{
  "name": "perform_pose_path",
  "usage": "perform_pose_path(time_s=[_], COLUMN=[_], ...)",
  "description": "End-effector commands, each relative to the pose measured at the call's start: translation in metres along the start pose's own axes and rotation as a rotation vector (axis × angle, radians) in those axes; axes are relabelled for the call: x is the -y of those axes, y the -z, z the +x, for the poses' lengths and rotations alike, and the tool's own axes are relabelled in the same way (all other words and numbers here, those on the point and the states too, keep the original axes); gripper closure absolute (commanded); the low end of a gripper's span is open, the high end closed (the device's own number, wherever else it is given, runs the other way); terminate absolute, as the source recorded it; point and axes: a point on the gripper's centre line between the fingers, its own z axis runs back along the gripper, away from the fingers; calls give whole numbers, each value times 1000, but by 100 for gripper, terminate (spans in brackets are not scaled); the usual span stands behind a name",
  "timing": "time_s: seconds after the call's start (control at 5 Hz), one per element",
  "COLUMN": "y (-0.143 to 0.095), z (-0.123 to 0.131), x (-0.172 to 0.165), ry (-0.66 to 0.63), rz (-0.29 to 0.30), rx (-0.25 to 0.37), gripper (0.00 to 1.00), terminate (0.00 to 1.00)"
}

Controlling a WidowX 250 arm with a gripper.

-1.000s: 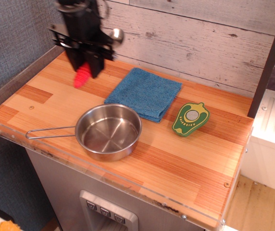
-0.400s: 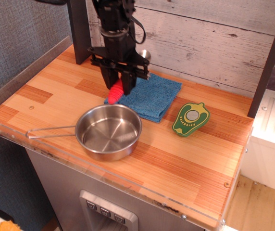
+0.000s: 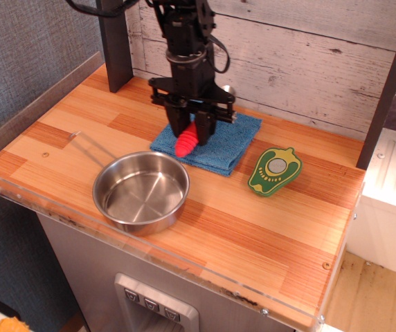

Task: Place the red spoon on top of the blue towel

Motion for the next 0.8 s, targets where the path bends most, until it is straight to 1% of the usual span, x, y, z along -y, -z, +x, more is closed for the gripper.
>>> perform_pose_path(time_s=[0.0,0.2,0.4,0.6], y=[-15,-19,-34,-59], z=[-1,-3,-6,-15], x=[7,5,3,-3], ry=[37,26,18,17], rz=[4,7,-10,-24], rx=[44,43,65,98], gripper=[100,0,0,0], terminate=[0,0,0,0])
